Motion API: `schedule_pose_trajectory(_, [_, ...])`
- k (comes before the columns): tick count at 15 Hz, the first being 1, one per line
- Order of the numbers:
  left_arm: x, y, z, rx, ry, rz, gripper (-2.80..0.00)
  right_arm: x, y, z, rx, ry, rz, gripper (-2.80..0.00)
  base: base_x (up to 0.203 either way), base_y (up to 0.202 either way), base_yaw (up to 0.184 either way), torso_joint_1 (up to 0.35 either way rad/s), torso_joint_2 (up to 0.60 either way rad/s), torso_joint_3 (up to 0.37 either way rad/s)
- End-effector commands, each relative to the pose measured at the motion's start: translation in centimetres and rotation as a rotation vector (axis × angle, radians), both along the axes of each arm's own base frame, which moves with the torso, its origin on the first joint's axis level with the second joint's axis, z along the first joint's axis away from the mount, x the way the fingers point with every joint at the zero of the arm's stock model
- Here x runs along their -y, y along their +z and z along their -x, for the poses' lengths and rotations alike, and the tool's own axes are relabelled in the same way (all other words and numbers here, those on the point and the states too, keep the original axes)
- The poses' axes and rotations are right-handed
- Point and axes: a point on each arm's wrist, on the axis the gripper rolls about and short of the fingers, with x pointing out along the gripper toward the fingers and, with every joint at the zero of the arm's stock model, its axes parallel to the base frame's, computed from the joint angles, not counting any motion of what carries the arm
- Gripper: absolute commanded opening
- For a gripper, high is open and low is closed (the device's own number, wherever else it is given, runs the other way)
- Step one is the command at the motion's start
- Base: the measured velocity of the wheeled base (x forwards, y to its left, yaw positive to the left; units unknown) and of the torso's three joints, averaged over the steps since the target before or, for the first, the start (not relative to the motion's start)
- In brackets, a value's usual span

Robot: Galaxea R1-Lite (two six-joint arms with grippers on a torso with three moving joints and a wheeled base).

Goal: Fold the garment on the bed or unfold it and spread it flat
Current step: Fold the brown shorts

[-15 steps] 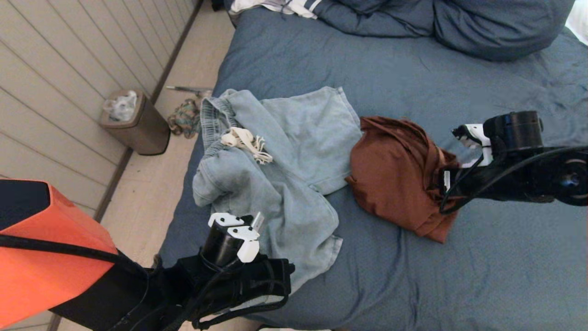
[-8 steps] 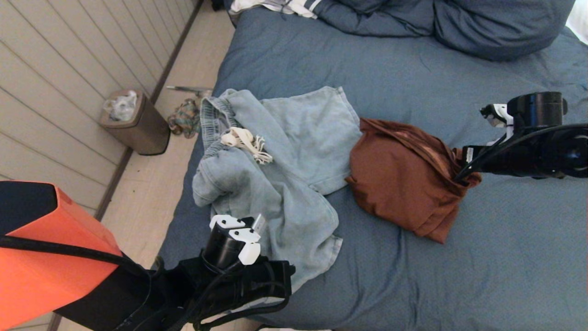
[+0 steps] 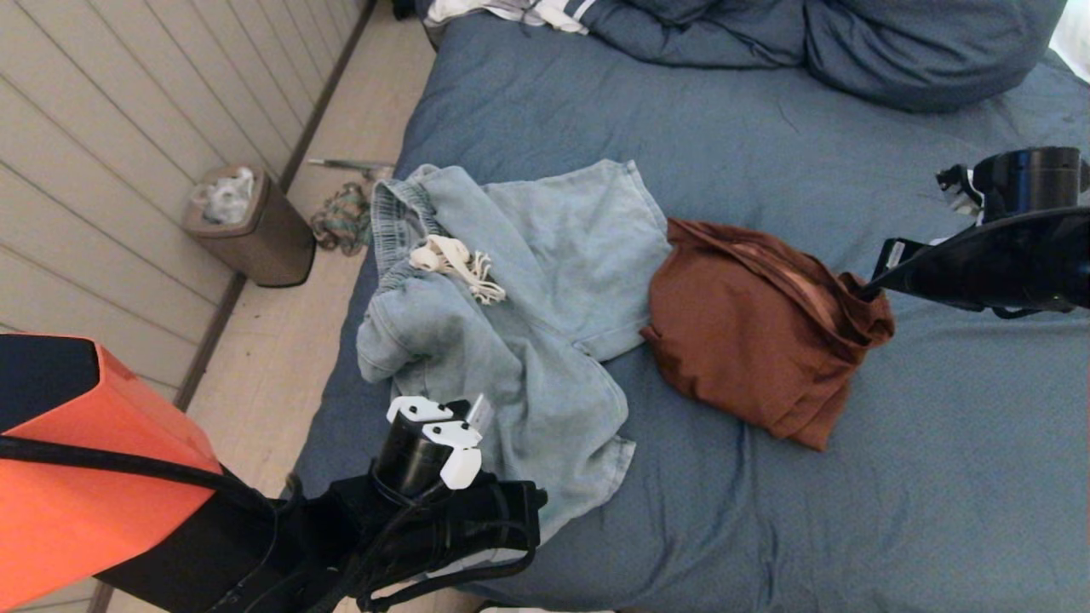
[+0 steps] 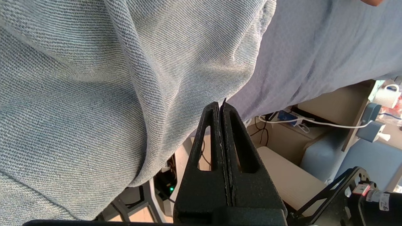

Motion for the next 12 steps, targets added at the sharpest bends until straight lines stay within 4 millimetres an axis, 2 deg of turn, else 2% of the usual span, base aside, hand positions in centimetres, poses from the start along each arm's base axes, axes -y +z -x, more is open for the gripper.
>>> schedule_pose_trajectory(1, [0.0,0.0,0.0,0.000,0.002,0.004,-2.80,-2.0,0.8,3.2,0.008,0.077,-0.024,-2.80,0.000,0.000,0.000,0.000,0.00,0.000])
schedule_pose_trajectory(3, [0.0,0.0,0.0,0.001,0.002,0.005,-2.80,-5.0,0.1,6.4,-0.024,0.192,-0.041,-2.80,0.000,0.000,0.000,0.000,0.00,0.000])
schedule_pose_trajectory(6, [0.0,0.0,0.0,-0.001,-0.001,0.005,-2.80,-6.8,-0.7,9.9,-0.048,0.274,-0.047,-2.80,0.000,0.000,0.000,0.000,0.00,0.000])
schedule_pose_trajectory(9, [0.0,-0.1,0.0,-0.002,0.000,0.003,-2.80,-6.9,-1.5,10.0,-0.076,0.283,-0.040,-2.80,0.000,0.000,0.000,0.000,0.00,0.000])
schedule_pose_trajectory(12, [0.0,-0.1,0.0,-0.004,0.000,0.001,-2.80,-7.0,-3.6,8.5,-0.154,0.305,-0.001,-2.80,0.000,0.000,0.000,0.000,0.00,0.000])
